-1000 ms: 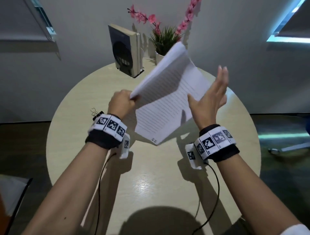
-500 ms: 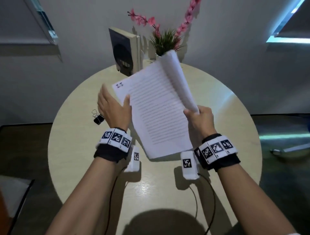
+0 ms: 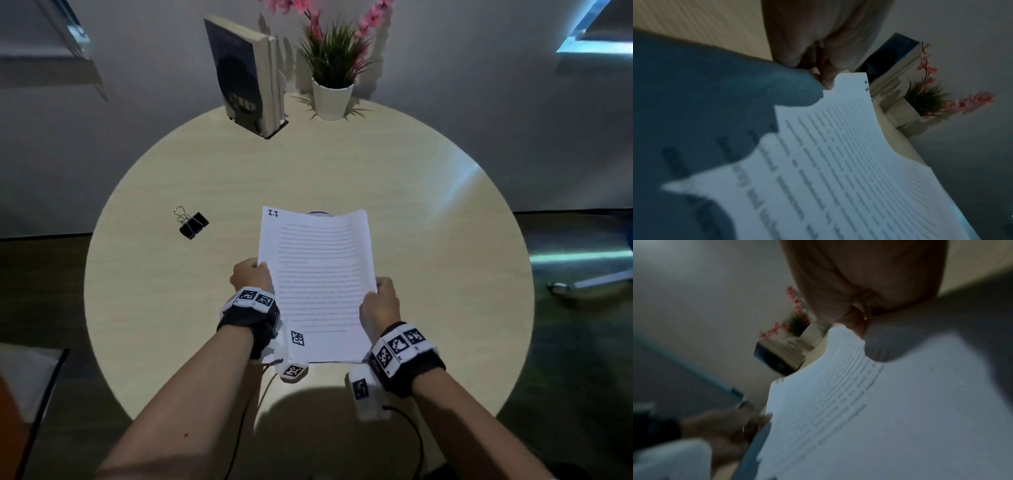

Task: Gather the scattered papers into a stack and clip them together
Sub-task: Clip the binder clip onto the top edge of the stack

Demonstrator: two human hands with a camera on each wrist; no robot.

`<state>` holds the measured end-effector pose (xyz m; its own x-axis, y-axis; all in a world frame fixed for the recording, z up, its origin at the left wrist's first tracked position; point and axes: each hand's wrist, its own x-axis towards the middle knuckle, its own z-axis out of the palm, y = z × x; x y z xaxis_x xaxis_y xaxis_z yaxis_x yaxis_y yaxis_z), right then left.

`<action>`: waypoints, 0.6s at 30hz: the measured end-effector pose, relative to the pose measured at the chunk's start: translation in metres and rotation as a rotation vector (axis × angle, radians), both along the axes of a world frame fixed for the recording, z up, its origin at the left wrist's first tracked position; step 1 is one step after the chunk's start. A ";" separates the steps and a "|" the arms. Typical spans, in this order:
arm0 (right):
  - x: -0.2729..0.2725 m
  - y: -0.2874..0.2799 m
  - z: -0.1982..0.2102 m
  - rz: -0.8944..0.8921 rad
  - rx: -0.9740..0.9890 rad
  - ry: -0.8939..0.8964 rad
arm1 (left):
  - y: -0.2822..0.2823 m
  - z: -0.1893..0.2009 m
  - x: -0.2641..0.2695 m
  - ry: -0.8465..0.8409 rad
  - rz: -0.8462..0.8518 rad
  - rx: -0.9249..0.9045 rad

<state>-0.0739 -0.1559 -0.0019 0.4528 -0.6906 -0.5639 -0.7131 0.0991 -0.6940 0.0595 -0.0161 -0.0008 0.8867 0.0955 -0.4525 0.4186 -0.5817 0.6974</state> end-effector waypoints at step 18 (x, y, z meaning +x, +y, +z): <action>0.111 0.014 0.019 0.948 -0.588 0.109 | 0.042 0.000 0.099 -0.094 0.324 0.067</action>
